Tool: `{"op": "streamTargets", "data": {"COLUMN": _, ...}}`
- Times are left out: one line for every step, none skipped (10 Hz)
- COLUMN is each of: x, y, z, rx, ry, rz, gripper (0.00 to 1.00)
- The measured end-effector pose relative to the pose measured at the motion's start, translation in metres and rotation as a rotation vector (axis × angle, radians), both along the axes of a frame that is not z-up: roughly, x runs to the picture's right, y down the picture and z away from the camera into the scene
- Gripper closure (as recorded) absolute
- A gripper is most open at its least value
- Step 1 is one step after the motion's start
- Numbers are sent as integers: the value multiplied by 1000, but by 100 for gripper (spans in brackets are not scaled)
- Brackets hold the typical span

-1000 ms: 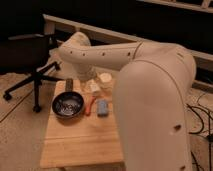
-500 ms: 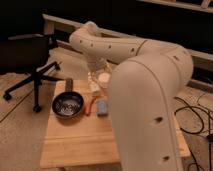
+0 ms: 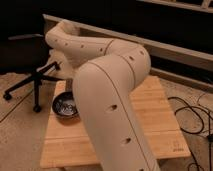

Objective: Move the arm in a circular motion

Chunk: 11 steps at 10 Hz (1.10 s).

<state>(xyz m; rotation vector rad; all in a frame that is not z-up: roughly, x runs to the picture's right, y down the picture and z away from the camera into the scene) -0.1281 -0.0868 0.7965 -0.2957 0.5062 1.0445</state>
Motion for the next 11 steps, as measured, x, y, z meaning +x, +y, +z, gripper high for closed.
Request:
{"op": "streamTargets", "data": {"x": -23, "y": 12, "z": -4, "rx": -7, "ry": -40, "rz": -41, "gripper": 35}}
{"op": "streamTargets", "data": {"x": -36, "y": 26, "z": -10, "rx": -15, "ry": -73, "rz": -72, "gripper": 35}}
{"op": "streamTargets", "data": {"x": -44, "y": 39, "z": -17, "rx": -22, "ry": -97, "rz": -89, "gripper": 35}}
{"op": "streamTargets", "data": {"x": -48, "y": 61, "z": -28, "rx": -31, "ry": -123, "rz": -100, "gripper": 35}}
{"op": "streamTargets", "data": {"x": -46, "y": 73, "z": -35, "rx": -36, "ry": -131, "rz": -102, "gripper": 35}}
{"op": "streamTargets", "data": {"x": -38, "y": 87, "z": -44, "rx": -41, "ry": -132, "rz": -92, "gripper": 35}}
{"op": "streamTargets", "data": {"x": -19, "y": 98, "z": -52, "rx": -41, "ry": -113, "rz": -70, "gripper": 35}}
{"op": "streamTargets", "data": {"x": -3, "y": 102, "z": -57, "rx": -38, "ry": -95, "rz": -49, "gripper": 35}}
{"op": "streamTargets", "data": {"x": 20, "y": 105, "z": -63, "rx": -31, "ry": -65, "rz": -13, "gripper": 35}}
{"op": "streamTargets", "data": {"x": 29, "y": 104, "z": -65, "rx": -28, "ry": -55, "rz": 4, "gripper": 35}}
{"op": "streamTargets", "data": {"x": 52, "y": 96, "z": -69, "rx": -20, "ry": -36, "rz": 69, "gripper": 35}}
